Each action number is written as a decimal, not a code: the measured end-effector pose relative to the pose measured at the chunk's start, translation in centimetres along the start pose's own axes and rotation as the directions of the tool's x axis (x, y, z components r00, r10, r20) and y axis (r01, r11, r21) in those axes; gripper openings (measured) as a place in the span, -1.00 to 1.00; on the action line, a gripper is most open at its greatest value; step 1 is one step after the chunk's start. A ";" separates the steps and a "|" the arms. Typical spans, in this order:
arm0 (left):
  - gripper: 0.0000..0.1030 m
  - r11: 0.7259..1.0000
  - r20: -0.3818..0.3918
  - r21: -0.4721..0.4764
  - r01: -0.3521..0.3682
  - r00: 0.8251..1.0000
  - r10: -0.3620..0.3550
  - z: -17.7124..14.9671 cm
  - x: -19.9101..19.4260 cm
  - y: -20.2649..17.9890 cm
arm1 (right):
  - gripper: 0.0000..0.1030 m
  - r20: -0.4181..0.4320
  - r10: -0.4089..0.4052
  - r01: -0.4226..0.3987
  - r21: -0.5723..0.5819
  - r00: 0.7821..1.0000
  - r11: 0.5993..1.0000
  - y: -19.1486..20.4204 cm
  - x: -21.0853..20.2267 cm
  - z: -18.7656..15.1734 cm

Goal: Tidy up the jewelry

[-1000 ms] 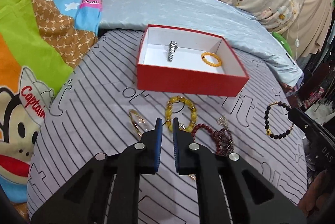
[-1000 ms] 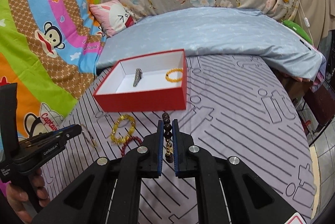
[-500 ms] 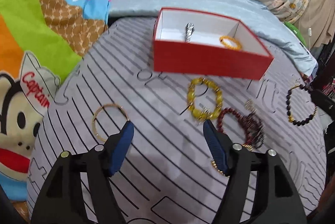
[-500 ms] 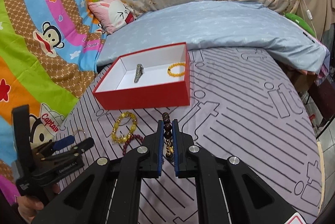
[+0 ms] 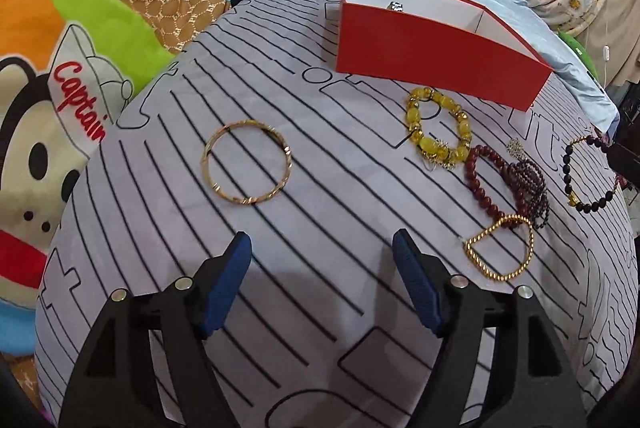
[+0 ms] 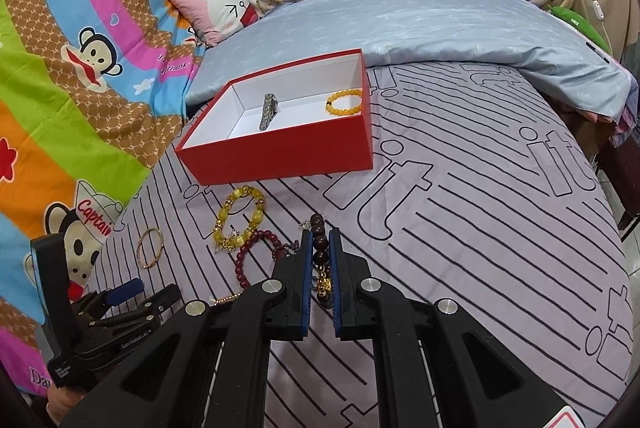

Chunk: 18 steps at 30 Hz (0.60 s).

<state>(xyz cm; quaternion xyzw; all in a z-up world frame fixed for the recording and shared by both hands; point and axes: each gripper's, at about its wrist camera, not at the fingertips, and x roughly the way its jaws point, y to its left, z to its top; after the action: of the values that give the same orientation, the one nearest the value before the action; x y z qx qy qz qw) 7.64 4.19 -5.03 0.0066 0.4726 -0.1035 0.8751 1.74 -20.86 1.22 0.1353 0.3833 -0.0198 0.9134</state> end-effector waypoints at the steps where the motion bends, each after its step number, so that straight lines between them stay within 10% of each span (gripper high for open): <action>1: 0.37 1.000 0.000 -0.003 0.001 1.000 -0.001 -0.3 -0.3 0.2 | -0.87 -0.002 0.003 -0.003 -0.002 1.000 1.000 0.1 0.0 -0.1; 18: 0.65 0.993 0.057 -0.055 -0.108 0.992 0.111 3.7 1.6 3.0 | -0.87 -0.013 0.014 -0.014 -0.004 1.000 1.000 0.7 0.3 -0.6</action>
<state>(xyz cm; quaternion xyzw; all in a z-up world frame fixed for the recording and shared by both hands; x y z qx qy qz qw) 12.08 6.41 -4.55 0.0069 0.4476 -0.0434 0.8931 1.66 -19.98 0.78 0.1361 0.3882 -0.0116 0.9114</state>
